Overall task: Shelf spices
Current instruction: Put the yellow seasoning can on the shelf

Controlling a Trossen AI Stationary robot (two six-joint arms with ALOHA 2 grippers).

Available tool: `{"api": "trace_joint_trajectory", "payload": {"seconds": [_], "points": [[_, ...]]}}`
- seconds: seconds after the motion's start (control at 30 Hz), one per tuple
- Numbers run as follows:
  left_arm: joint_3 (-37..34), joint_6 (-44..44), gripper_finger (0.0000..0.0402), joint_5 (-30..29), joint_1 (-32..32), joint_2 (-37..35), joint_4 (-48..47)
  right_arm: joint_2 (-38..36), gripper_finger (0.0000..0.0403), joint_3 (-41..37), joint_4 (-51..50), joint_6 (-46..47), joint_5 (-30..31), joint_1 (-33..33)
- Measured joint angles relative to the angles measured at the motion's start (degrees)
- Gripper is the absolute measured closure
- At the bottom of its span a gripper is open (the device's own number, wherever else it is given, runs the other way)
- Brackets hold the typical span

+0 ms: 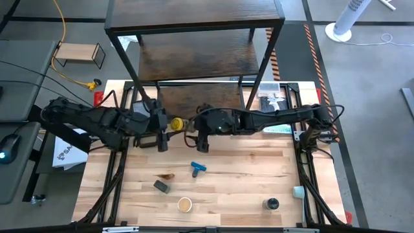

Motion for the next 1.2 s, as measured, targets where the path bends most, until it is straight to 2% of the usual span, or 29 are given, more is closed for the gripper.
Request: {"api": "trace_joint_trajectory", "payload": {"seconds": [0.13,0.4,0.53,0.73,0.97,1.0,1.07,1.13,1.2], "points": [[0.0,0.1,0.0183,0.7,0.5,0.6,0.3,0.9,0.0086,0.0,3.9,-0.2,3.6,-0.5],[0.0,1.3,0.0183,1.2,0.9,1.2,3.7,1.0,0.009,0.0,4.8,-2.0,1.6,-0.9],[0.0,1.9,0.0183,1.4,1.6,1.2,4.5,1.3,0.0116,0.0,4.9,-3.1,1.4,-0.8],[0.0,2.2,0.0183,2.4,1.6,1.0,4.5,1.4,0.0191,0.0,4.7,-3.6,4.2,-0.6],[0.0,0.5,0.0183,3.2,1.3,-0.6,3.5,1.5,0.0191,0.0,5.5,-3.5,4.3,-0.7],[0.0,-1.0,0.0176,3.7,1.2,-1.1,2.8,1.4,0.0191,0.0,5.6,-2.9,4.2,-0.6],[0.0,-4.7,0.0137,3.8,1.0,-2.2,-0.6,1.5,0.0191,0.0,5.2,0.8,5.0,-0.6],[0.0,-10.8,0.0097,4.0,0.0,-4.0,-5.7,1.8,0.0191,-0.1,4.6,3.6,6.2,-0.9],[0.1,-16.5,0.0075,4.6,-1.3,-5.6,-10.3,2.6,0.0191,0.0,4.0,5.5,7.3,-1.0]]}}
